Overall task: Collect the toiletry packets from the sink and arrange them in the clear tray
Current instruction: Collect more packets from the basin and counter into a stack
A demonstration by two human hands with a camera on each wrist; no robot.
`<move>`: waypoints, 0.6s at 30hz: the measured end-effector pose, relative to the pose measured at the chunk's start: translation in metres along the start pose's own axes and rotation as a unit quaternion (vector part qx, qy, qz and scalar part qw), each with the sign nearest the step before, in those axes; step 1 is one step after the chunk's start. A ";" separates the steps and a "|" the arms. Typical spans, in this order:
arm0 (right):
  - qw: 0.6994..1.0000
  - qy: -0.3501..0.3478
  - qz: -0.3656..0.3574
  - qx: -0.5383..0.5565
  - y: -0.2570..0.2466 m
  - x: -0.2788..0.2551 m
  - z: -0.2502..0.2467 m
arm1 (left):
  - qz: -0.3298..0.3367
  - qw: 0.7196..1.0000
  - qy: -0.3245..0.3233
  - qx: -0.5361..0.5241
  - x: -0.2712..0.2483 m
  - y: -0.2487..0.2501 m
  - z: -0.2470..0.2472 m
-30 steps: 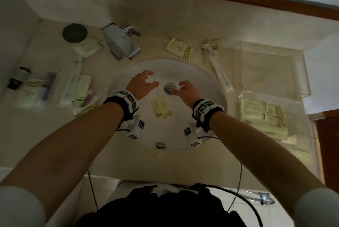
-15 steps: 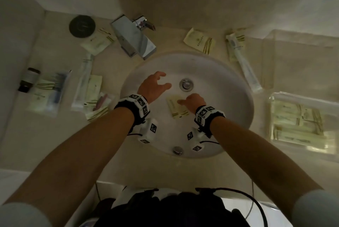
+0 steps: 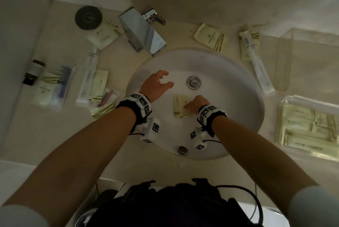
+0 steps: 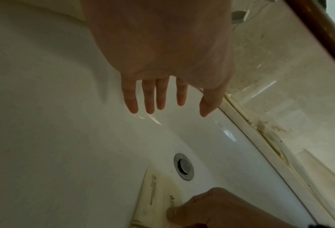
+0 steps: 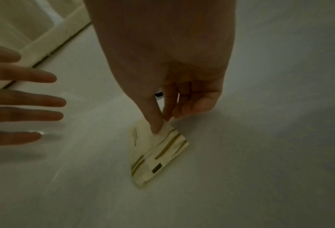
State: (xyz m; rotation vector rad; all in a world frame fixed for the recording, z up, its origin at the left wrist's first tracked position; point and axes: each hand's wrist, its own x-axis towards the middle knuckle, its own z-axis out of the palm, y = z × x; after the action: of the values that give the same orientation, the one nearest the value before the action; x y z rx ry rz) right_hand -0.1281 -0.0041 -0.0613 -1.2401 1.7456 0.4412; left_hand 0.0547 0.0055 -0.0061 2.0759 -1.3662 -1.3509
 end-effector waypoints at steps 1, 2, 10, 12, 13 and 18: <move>1.000 0.000 -0.001 0.010 0.000 -0.001 0.000 | -0.002 1.000 0.000 -0.001 0.000 0.000 0.000; 1.000 0.000 -0.005 0.021 0.000 -0.002 0.000 | -0.005 1.000 -0.001 -0.001 0.000 0.000 0.000; 0.980 0.022 -0.088 0.177 0.009 -0.011 -0.015 | -0.022 0.999 -0.028 -0.015 -0.002 0.010 0.008; 0.967 0.015 -0.105 0.231 0.012 -0.018 -0.022 | -0.025 0.999 -0.038 -0.023 -0.002 0.016 0.012; 0.960 0.009 -0.116 0.253 0.013 -0.021 -0.027 | -0.027 0.998 -0.045 -0.028 -0.002 0.020 0.015; 0.930 0.000 -0.151 0.335 0.025 -0.040 -0.046 | -0.051 0.994 -0.082 -0.054 -0.003 0.041 0.027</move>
State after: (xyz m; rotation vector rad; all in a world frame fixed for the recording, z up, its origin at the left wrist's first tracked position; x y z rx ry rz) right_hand -0.1687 -0.0044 -0.0093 -0.9684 1.4770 -0.3219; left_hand 0.0092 -0.0061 0.0095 2.0258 -1.2321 -1.6327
